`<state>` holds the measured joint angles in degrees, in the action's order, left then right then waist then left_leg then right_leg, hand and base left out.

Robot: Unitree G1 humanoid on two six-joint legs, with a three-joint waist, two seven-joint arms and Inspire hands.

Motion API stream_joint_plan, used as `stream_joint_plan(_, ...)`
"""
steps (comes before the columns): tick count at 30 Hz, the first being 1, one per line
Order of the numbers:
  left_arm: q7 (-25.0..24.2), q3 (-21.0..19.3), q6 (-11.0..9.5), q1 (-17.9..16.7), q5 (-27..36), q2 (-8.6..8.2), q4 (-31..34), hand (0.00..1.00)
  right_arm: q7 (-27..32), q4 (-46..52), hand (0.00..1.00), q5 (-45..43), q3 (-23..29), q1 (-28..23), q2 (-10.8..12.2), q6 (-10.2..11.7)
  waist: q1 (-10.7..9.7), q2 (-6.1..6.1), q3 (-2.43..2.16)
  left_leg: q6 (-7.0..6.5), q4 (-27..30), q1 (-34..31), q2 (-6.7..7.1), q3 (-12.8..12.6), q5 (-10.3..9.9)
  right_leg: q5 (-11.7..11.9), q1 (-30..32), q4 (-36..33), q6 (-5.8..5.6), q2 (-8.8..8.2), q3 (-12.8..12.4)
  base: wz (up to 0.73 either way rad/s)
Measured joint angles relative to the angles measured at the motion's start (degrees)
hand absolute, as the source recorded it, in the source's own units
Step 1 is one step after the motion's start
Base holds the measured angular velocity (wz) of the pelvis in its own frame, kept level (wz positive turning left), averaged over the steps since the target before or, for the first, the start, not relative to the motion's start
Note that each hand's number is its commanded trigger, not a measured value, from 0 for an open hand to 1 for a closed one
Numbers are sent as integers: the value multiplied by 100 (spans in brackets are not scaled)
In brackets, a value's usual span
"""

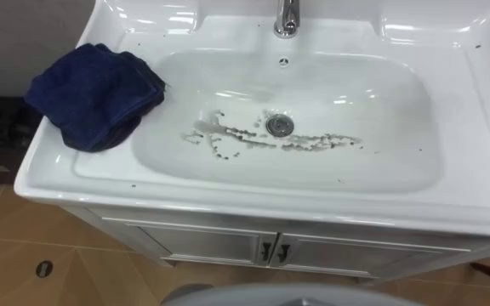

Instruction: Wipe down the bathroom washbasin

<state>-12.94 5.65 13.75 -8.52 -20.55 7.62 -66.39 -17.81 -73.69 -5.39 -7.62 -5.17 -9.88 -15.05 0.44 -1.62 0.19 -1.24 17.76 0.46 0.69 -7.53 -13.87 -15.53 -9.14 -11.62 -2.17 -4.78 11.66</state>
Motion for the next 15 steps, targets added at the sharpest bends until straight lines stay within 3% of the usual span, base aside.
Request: stream_joint_plan(15,242,5,-4,2,134,0,-2,0,99,-3,0,-157,-15,51,25,2,-6,23,13,0,-6,-24,1,15,0,-1,5,9,-1,-1,17,0)
